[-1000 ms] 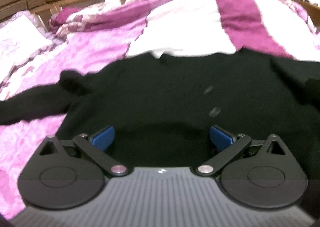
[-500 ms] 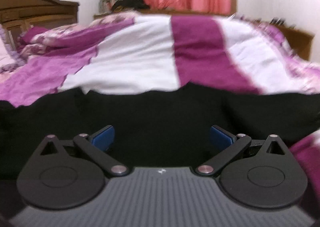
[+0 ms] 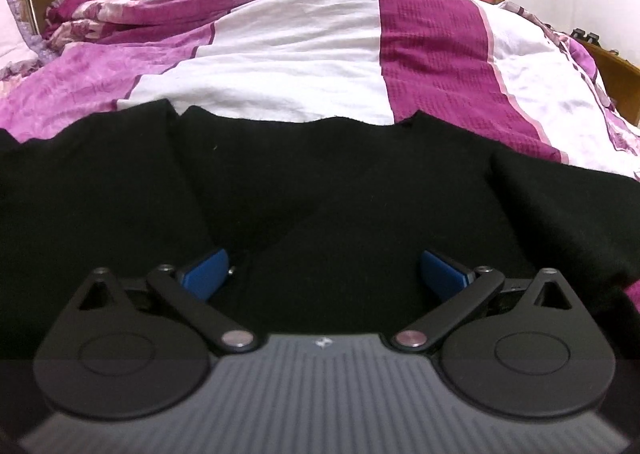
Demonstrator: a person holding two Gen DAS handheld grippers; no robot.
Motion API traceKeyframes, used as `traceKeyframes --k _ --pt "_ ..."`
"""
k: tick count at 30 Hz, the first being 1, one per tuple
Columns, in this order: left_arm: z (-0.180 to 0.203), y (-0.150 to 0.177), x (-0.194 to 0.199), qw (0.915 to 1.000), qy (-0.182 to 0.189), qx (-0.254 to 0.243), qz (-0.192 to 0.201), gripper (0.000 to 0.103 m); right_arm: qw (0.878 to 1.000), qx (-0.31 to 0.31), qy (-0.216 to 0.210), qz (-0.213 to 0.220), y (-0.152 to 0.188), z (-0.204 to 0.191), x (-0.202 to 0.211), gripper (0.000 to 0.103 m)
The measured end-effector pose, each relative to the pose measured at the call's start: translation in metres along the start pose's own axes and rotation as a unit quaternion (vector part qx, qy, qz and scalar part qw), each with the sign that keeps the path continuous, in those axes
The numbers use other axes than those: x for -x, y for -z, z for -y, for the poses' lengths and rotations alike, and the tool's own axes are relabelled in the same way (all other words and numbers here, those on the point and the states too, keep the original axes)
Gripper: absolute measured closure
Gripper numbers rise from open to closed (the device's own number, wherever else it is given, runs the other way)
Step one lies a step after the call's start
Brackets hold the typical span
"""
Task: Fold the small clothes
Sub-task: 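Grasp the cardigan sleeve cuff with the right gripper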
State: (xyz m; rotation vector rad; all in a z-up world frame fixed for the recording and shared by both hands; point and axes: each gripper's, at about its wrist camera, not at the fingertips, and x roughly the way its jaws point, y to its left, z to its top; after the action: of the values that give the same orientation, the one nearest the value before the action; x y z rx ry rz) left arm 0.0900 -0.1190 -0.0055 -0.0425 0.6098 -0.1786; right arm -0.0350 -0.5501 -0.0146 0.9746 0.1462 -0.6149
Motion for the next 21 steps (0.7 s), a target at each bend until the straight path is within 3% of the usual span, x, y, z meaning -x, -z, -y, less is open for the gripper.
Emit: traceKeyframes --k 2,4,11,16,20,21 --pt "0.000 0.001 0.000 1.0000 -0.003 -0.004 -0.001 0.000 1.000 -0.008 -0.015 0.006 0.001 0.006 0.004 0.095" --pt "0.000 0.000 0.000 1.0000 -0.003 -0.004 -0.001 0.000 1.000 0.021 -0.018 0.012 0.001 -0.006 0.011 0.096" --pt "-0.004 0.000 -0.001 0.9999 0.001 0.011 0.000 0.000 0.979 0.163 -0.119 0.008 0.032 -0.095 0.043 0.096" --pt "-0.006 0.001 0.000 0.9998 0.003 0.018 0.001 0.000 0.942 0.283 -0.174 -0.050 0.101 -0.152 0.053 0.096" --pt "0.001 0.001 -0.003 0.9997 -0.024 0.004 -0.002 0.000 0.912 0.363 -0.168 -0.093 0.159 -0.165 0.049 0.096" --pt "0.003 0.001 -0.004 0.9995 -0.031 -0.001 -0.003 0.000 0.898 0.400 -0.157 -0.091 0.173 -0.165 0.048 0.096"
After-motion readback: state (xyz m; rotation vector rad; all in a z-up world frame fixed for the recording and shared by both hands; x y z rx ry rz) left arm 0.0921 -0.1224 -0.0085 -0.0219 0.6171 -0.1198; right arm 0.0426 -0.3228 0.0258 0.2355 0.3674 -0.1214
